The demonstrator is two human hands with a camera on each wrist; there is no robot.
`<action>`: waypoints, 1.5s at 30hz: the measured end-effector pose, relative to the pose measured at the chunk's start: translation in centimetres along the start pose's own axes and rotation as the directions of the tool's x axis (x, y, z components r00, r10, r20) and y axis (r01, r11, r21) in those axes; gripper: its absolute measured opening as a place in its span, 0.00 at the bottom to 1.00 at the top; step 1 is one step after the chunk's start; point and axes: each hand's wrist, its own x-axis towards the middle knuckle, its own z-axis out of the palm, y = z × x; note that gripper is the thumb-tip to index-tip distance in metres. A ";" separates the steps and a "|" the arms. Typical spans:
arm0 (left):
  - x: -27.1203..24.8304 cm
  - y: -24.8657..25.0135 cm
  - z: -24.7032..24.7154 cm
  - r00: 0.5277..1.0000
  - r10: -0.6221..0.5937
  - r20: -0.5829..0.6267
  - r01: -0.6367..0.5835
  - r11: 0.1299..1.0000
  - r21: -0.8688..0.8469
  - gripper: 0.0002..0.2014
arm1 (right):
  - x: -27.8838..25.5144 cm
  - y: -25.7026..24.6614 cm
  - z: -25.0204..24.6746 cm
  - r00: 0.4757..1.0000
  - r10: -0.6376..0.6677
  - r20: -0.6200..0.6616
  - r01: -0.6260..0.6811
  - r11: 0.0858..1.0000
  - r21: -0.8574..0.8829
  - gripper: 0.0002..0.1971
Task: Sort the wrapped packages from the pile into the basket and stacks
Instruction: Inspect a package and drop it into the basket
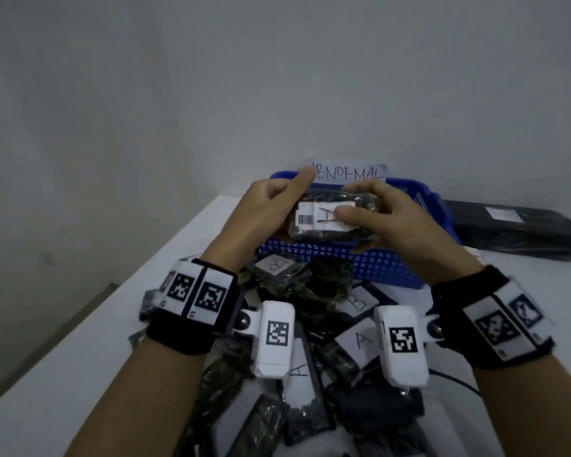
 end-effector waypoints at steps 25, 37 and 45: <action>3.0 0.2 5.1 0.948 0.316 0.033 -0.312 0.946 -0.092 0.21 | 0.5 1.0 -2.2 0.961 -0.080 -0.266 0.114 0.987 0.114 0.17; 2.7 0.7 4.8 0.983 0.119 0.140 -0.094 0.980 -0.175 0.10 | 0.8 1.0 -3.1 0.927 -0.168 -0.335 0.249 0.944 0.215 0.11; 3.3 -0.1 4.6 0.969 0.213 0.129 -0.195 0.971 -0.137 0.16 | 0.3 1.9 -4.1 0.942 -0.161 -0.295 0.197 0.976 0.095 0.15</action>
